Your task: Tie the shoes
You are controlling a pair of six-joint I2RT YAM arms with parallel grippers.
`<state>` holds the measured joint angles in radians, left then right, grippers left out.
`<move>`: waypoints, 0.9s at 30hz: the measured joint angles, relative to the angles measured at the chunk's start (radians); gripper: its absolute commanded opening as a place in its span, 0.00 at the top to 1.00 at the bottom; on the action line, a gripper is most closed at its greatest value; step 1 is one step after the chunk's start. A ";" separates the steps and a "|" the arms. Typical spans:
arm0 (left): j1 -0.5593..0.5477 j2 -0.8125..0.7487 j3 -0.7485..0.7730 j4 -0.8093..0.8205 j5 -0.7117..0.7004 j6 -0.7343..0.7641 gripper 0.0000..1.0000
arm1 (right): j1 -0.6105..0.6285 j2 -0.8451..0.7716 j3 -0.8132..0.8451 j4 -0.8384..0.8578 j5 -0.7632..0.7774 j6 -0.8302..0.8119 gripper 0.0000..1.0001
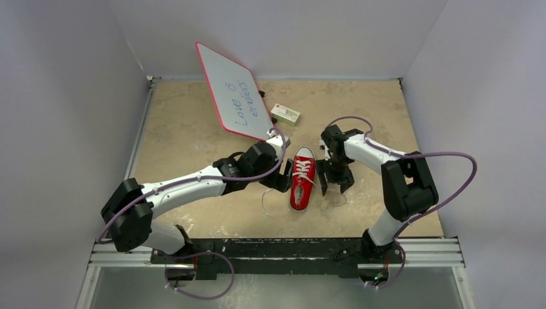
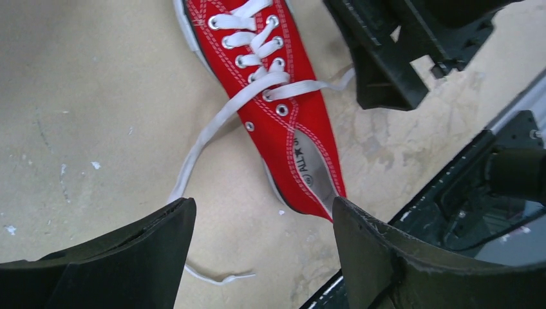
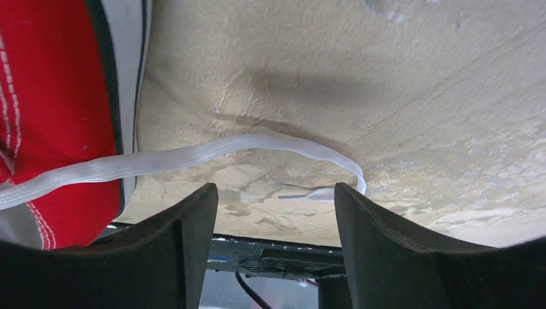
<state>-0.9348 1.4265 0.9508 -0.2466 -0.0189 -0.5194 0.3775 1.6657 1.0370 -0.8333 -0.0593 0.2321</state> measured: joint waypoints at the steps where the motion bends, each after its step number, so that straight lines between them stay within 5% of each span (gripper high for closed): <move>1: 0.000 -0.009 -0.002 0.003 0.010 -0.004 0.22 | 0.000 -0.001 -0.006 -0.001 0.005 0.006 0.29; 12: 0.006 -0.047 -0.006 0.002 0.050 0.007 0.30 | -0.014 -0.016 -0.037 0.005 0.106 0.123 0.38; 19: 0.019 -0.047 -0.006 0.018 0.097 0.015 0.19 | -0.042 0.014 -0.057 0.028 0.155 0.159 0.40; 22: 0.019 -0.047 -0.006 0.039 0.117 0.034 0.16 | -0.068 0.035 -0.064 0.024 0.132 0.161 0.60; 25: 0.019 -0.046 -0.006 0.037 0.104 0.071 0.16 | -0.088 0.034 -0.069 0.034 0.115 0.153 1.00; 27: 0.019 -0.042 -0.006 0.036 0.083 0.101 0.19 | -0.094 0.033 -0.072 0.039 0.107 0.149 1.00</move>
<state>-0.9161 1.3842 0.9447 -0.2104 0.0639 -0.4179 0.2836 1.6989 0.9653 -0.7948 0.0475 0.3813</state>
